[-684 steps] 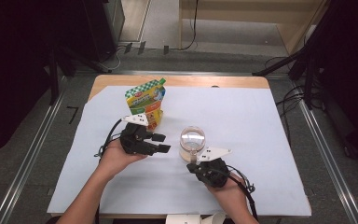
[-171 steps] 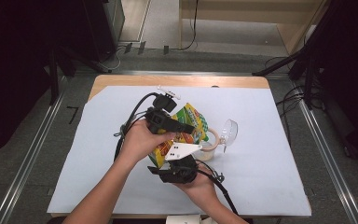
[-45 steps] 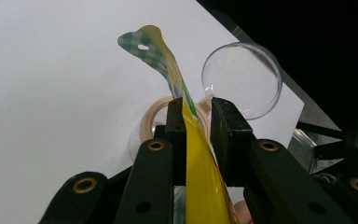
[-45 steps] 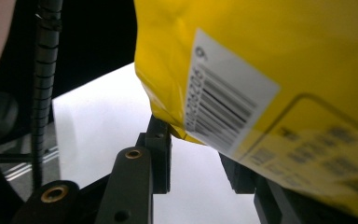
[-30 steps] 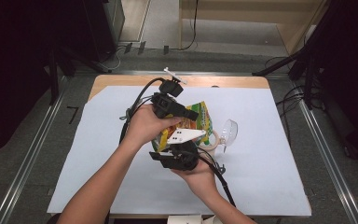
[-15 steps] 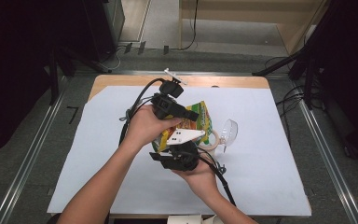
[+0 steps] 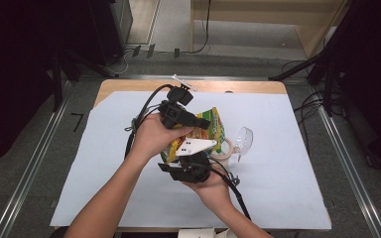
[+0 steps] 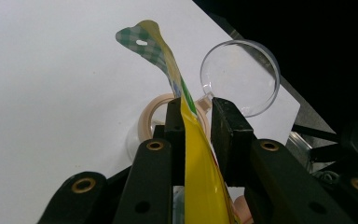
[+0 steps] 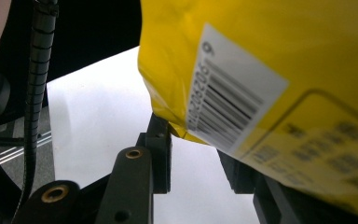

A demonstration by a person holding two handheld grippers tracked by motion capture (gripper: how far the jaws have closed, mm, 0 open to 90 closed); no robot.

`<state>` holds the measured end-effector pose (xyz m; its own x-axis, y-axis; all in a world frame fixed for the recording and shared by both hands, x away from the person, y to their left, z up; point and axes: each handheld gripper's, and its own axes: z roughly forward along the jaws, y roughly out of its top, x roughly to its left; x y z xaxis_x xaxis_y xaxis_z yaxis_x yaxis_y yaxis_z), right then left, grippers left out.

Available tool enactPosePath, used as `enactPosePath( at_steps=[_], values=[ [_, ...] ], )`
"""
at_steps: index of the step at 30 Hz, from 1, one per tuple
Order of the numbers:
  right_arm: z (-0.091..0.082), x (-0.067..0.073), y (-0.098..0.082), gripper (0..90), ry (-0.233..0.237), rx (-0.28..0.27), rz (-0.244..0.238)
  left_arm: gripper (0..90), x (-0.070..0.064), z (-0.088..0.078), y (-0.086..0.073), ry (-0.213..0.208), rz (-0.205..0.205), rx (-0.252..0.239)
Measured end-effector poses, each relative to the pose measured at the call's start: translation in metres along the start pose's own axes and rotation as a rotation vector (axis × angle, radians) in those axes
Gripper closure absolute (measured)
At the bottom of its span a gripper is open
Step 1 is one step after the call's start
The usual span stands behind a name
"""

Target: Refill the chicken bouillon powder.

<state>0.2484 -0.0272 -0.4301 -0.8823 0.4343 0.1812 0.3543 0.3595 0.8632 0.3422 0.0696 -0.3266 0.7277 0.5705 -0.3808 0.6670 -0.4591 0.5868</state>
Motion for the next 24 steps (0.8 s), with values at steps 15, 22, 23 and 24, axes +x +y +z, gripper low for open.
enactPosePath(
  at_steps=[15, 22, 23, 24],
  values=[
    [-0.0001, 0.0054, -0.0015, 68.3, 0.0, 0.0, -0.016, 76.9, -0.0047, -0.004, -0.0059, 0.006, 0.005, -0.025],
    [-0.0013, 0.0042, -0.0023, 68.4, 0.0, -0.009, -0.015, 76.6, -0.0058, -0.0027, -0.0036, 0.008, 0.01, -0.019],
    [-0.0013, 0.0042, -0.0023, 68.4, 0.0, -0.009, -0.015, 76.7, -0.0058, -0.0027, -0.0036, 0.008, 0.01, -0.019],
    [-0.0016, 0.0038, -0.0024, 68.4, 0.0, -0.009, -0.015, 76.7, -0.0054, -0.0019, -0.0031, 0.004, 0.014, -0.016]
  ],
)
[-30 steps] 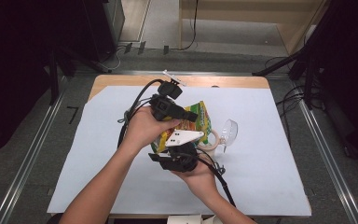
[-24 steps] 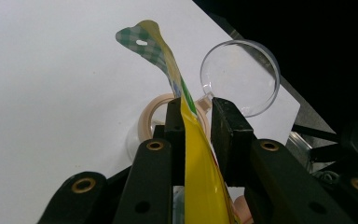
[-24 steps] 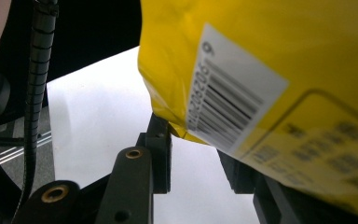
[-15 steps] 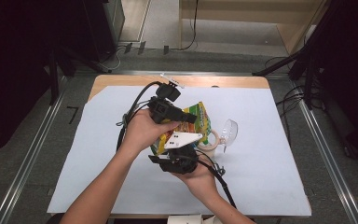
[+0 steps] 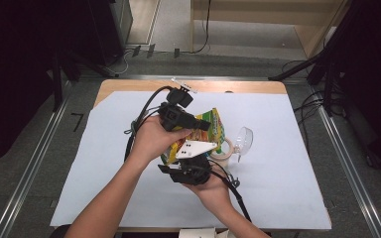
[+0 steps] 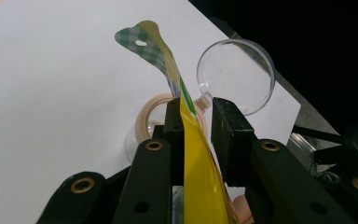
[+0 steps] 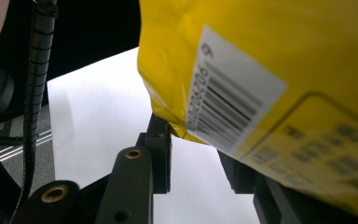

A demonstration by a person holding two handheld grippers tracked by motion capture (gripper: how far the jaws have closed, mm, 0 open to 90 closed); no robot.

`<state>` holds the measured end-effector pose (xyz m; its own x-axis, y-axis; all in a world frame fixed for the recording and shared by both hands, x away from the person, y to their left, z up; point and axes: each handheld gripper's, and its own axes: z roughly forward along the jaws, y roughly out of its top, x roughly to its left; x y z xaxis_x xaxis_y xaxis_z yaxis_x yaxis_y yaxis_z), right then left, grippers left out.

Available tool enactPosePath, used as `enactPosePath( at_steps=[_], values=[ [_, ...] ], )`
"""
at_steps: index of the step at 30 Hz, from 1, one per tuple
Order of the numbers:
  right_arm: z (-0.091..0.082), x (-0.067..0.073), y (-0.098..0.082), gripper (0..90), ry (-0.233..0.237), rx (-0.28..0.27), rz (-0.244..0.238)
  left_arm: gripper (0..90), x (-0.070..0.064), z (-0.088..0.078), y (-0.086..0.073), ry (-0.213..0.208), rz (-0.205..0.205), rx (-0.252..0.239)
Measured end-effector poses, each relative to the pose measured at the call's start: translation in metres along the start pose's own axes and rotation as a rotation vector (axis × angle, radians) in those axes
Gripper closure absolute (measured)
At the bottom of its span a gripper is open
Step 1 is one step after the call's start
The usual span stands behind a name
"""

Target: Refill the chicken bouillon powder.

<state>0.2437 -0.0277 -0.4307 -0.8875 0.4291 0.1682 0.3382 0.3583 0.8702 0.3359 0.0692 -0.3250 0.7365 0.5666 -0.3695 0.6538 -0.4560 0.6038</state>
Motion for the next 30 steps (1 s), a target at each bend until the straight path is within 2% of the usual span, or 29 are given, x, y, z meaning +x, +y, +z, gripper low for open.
enactPosePath(
  at_steps=[6, 13, 16, 17, 25, 30],
  values=[
    [-0.0023, -0.0005, 0.0002, 68.0, -0.003, 0.004, 0.007, 76.7, 0.0012, 0.0008, 0.0016, -0.014, -0.01, 0.0],
    [-0.0025, 0.0, 0.0008, 68.2, -0.006, -0.001, 0.002, 76.6, -0.0004, -0.0007, 0.0013, -0.007, -0.003, -0.005],
    [-0.0027, 0.0001, 0.0007, 68.2, -0.004, -0.002, 0.005, 76.6, -0.0013, -0.0004, 0.0014, 0.001, -0.002, -0.001],
    [-0.0028, 0.0, 0.0006, 68.2, 0.009, -0.007, 0.022, 76.5, -0.0021, -0.0002, 0.0013, 0.005, -0.002, 0.003],
    [-0.0019, 0.0007, -0.002, 68.3, 0.002, -0.016, 0.022, 76.3, -0.0057, 0.0003, 0.0009, 0.01, 0.014, 0.003],
    [-0.0026, 0.0008, -0.0014, 68.3, -0.004, -0.014, 0.016, 76.3, -0.0033, -0.0005, 0.0012, -0.001, 0.007, 0.001]
  ],
)
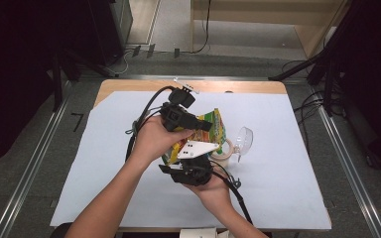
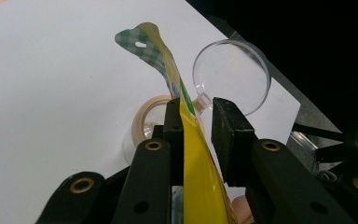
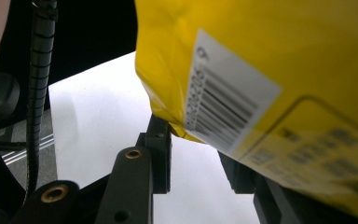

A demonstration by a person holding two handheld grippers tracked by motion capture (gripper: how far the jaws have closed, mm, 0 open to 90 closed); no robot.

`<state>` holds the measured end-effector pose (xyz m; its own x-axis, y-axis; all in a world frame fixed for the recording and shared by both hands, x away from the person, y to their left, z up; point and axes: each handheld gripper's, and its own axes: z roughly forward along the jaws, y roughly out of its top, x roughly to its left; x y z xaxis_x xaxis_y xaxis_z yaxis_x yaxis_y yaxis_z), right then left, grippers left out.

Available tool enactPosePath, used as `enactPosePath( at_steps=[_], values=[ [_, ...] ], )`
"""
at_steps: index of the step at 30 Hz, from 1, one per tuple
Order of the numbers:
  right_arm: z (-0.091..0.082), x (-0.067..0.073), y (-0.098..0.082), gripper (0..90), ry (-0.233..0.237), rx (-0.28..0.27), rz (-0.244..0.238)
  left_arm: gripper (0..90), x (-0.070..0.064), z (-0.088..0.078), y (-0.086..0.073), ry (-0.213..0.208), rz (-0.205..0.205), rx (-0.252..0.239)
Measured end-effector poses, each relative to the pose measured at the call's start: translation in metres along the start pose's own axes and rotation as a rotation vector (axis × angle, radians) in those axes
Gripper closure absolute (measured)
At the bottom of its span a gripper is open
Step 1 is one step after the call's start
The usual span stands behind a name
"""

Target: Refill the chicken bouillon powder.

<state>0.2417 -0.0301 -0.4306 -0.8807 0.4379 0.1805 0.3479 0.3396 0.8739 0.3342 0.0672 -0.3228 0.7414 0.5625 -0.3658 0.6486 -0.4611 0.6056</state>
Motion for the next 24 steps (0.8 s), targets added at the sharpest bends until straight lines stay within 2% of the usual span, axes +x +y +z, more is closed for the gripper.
enactPosePath(
  at_steps=[4, 24],
  values=[
    [-0.0006, 0.0002, 0.0011, 68.2, 0.003, 0.003, -0.003, 76.4, 0.0029, -0.0006, 0.0004, -0.015, -0.011, -0.006],
    [0.0, -0.0005, 0.0003, 68.4, -0.005, 0.004, -0.006, 76.1, 0.0003, 0.0017, 0.0005, -0.003, -0.004, -0.005]
  ],
)
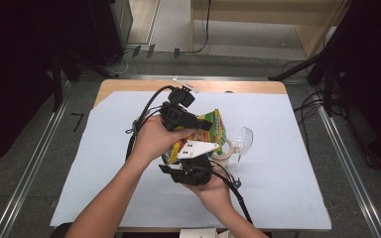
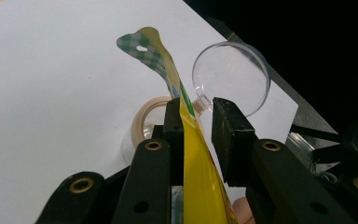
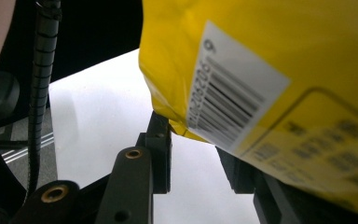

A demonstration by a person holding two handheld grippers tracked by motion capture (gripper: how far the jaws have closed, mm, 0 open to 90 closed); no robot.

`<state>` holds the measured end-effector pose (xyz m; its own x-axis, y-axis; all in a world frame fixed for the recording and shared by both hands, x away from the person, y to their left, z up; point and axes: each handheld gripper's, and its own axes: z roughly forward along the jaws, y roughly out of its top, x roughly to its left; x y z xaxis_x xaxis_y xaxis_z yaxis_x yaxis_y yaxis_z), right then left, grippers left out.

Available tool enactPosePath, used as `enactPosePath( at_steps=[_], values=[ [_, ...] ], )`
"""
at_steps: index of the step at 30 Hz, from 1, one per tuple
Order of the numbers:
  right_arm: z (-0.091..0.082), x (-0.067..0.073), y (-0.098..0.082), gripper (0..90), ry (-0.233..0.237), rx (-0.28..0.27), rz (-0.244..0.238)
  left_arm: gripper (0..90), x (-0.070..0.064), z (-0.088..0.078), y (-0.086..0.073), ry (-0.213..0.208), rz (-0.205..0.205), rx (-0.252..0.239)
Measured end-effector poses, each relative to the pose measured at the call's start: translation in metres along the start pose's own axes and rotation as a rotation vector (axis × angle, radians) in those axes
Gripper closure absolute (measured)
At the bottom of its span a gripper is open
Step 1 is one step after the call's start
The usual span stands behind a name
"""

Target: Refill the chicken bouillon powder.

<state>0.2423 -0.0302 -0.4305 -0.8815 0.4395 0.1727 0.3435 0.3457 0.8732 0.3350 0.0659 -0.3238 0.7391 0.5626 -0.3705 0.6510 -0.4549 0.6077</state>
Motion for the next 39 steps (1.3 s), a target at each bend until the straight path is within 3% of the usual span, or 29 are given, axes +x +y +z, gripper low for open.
enactPosePath(
  at_steps=[24, 30, 35, 39],
  values=[
    [-0.0006, -0.0001, -0.0018, 68.6, -0.005, -0.005, -0.001, 76.2, -0.0015, 0.002, 0.0003, 0.007, 0.025, 0.027],
    [-0.0022, -0.0013, -0.0009, 68.4, -0.007, -0.005, 0.0, 71.4, -0.0017, 0.002, 0.0013, 0.012, 0.024, 0.014],
    [-0.0033, 0.0019, 0.0014, 68.0, -0.002, -0.021, -0.008, 74.9, 0.0024, -0.0013, 0.0026, 0.017, -0.016, 0.007],
    [-0.0036, 0.0023, 0.0021, 67.7, -0.011, -0.024, -0.016, 75.0, 0.0034, -0.0012, 0.003, 0.019, -0.019, 0.003]
  ],
)
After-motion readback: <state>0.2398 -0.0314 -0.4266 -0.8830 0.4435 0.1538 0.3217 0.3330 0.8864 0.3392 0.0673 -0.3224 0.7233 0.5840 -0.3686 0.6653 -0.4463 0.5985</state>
